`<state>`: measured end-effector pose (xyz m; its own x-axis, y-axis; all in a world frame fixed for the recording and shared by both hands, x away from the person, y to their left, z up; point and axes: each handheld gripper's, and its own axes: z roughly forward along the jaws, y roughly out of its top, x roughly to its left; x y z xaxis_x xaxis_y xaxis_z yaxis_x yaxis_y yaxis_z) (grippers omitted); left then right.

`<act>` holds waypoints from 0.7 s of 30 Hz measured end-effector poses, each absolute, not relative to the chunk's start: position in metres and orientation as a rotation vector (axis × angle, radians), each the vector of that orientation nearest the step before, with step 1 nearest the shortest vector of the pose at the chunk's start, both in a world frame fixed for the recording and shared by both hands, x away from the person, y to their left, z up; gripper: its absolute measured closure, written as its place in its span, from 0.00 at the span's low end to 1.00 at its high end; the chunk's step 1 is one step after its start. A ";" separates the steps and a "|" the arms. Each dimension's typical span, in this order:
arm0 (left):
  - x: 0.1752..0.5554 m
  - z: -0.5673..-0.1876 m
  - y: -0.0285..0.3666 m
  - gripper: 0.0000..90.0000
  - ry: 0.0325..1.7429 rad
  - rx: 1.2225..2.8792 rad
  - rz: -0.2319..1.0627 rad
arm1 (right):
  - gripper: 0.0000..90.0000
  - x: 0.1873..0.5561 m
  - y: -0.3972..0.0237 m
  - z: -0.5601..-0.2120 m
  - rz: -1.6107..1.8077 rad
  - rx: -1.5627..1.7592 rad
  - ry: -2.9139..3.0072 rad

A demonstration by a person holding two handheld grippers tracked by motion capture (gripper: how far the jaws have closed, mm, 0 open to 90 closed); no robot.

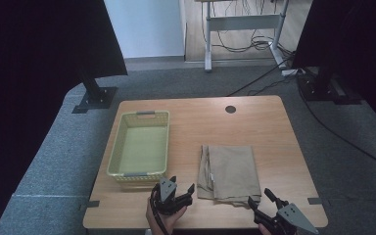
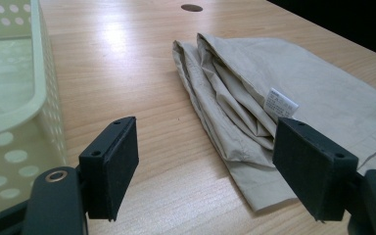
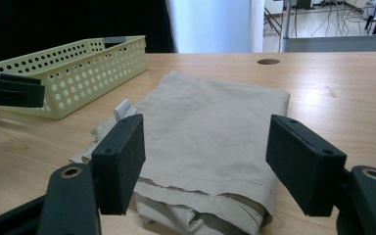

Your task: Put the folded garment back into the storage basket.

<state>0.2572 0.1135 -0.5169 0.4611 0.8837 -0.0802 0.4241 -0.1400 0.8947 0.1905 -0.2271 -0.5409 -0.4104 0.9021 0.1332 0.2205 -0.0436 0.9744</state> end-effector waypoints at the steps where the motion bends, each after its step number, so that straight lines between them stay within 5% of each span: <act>1: 0.258 -0.517 0.113 0.28 1.122 1.753 0.600 | 0.34 0.190 -0.227 -0.541 1.494 1.195 1.650; 21: 0.272 -0.510 0.105 0.28 1.116 1.766 0.619 | 0.34 0.191 -0.223 -0.540 1.483 1.188 1.656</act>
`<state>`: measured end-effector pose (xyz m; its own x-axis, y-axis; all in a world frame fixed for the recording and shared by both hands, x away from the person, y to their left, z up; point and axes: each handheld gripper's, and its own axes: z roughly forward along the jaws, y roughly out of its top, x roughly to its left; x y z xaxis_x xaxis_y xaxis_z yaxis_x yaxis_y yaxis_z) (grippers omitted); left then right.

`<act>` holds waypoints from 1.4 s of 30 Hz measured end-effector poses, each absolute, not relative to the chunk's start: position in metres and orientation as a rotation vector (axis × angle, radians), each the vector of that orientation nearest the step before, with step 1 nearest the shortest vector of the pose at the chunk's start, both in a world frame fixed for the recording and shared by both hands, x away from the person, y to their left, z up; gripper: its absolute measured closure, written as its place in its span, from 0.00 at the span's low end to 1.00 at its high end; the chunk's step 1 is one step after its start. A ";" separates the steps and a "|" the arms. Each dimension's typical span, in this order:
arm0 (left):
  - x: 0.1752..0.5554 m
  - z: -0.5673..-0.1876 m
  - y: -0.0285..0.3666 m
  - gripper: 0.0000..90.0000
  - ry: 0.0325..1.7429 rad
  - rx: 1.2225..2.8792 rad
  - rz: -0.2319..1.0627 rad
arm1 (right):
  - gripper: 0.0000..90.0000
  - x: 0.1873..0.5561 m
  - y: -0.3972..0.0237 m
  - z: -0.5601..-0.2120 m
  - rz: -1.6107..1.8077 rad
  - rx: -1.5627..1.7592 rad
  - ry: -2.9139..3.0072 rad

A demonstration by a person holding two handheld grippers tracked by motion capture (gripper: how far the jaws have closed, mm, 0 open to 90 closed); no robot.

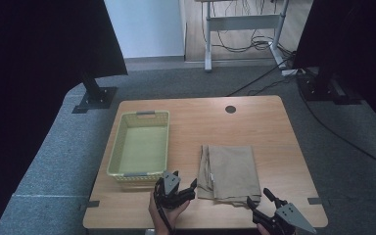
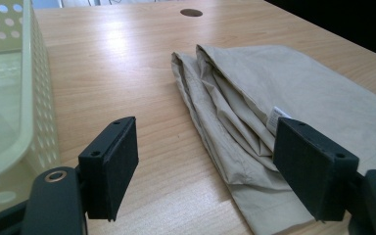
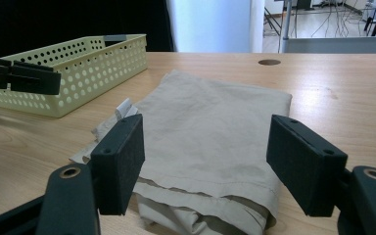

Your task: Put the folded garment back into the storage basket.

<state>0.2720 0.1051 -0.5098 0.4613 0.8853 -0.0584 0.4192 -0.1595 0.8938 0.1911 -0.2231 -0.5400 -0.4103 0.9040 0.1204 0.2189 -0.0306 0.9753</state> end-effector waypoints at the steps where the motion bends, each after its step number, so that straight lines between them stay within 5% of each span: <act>1: 0.273 -0.510 0.105 0.28 1.118 1.766 0.616 | 0.34 0.191 -0.223 -0.540 1.484 1.188 1.655; 42: 0.301 -0.509 0.087 0.27 1.115 1.793 0.622 | 0.33 0.189 -0.224 -0.544 1.462 1.202 1.656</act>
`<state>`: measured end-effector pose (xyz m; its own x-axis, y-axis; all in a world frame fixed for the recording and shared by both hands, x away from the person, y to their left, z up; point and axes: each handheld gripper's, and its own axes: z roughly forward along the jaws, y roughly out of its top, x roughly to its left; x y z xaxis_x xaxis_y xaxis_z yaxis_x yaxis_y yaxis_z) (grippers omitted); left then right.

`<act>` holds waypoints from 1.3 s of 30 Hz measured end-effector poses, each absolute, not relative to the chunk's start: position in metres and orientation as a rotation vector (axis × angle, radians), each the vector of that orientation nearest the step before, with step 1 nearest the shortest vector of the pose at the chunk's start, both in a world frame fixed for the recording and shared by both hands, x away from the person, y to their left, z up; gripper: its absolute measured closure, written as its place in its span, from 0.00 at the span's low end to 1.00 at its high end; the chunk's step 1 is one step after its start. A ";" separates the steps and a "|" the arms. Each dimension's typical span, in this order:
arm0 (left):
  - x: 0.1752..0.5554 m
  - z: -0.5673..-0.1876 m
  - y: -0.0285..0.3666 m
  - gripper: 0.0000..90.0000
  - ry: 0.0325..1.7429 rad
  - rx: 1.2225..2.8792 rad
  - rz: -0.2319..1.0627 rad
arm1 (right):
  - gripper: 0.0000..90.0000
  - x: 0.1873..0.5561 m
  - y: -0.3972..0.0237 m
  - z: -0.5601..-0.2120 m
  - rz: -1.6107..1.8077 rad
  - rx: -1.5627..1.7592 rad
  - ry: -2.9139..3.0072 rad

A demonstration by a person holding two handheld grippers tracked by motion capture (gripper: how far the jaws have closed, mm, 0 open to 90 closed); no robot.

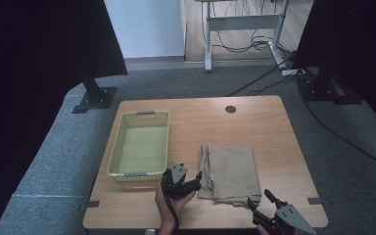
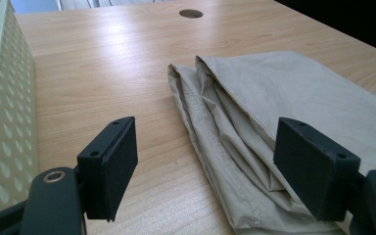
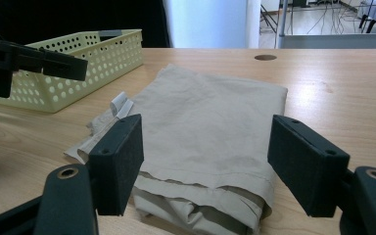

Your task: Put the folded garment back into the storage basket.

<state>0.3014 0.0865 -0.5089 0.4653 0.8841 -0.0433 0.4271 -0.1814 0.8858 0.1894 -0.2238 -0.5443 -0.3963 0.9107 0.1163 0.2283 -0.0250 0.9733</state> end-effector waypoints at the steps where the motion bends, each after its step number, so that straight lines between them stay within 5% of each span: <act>1: 0.301 -0.509 0.087 0.27 1.115 1.793 0.622 | 0.33 0.189 -0.224 -0.544 1.462 1.202 1.656; 39: 0.341 -0.506 0.062 0.26 1.128 1.837 0.636 | 0.33 0.191 -0.222 -0.541 1.444 1.199 1.672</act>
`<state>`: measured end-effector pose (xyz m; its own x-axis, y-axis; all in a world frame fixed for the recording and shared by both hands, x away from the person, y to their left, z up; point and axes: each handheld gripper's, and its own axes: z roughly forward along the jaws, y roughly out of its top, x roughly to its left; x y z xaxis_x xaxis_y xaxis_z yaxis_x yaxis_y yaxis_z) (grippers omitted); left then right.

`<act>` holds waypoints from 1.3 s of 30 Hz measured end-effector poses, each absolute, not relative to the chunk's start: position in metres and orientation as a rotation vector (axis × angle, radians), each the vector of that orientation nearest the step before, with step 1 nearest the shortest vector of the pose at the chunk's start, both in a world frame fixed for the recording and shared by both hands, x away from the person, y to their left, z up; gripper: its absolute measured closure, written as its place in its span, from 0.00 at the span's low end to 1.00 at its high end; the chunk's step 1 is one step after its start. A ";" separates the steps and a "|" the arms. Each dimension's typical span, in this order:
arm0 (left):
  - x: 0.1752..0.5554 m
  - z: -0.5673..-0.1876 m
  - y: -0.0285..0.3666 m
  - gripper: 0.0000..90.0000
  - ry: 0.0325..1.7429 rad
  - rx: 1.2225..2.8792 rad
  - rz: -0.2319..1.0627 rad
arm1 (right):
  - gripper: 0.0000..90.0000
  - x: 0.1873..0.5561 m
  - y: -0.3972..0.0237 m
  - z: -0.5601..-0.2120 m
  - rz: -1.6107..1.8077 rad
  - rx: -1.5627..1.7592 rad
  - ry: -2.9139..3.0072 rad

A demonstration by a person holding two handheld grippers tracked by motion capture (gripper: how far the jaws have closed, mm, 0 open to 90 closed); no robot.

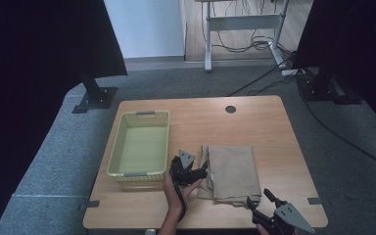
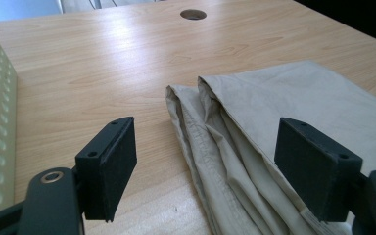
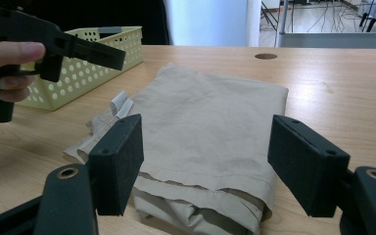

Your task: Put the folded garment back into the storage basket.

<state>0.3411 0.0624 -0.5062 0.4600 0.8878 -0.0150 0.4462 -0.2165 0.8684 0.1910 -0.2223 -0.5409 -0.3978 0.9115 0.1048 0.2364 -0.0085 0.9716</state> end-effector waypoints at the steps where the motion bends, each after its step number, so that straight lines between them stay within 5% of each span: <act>1: 0.342 -0.507 0.062 0.26 1.129 1.841 0.636 | 0.33 0.191 -0.222 -0.541 1.444 1.198 1.673; 39: 0.383 -0.528 0.051 0.26 1.188 1.888 0.572 | 0.33 0.193 -0.227 -0.545 1.426 1.227 1.681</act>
<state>0.3835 0.0508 -0.5279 0.4531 0.8904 -0.0438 0.5210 -0.2246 0.8234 0.1931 -0.2266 -0.5448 -0.3856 0.9158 0.1124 0.2602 -0.0089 0.9655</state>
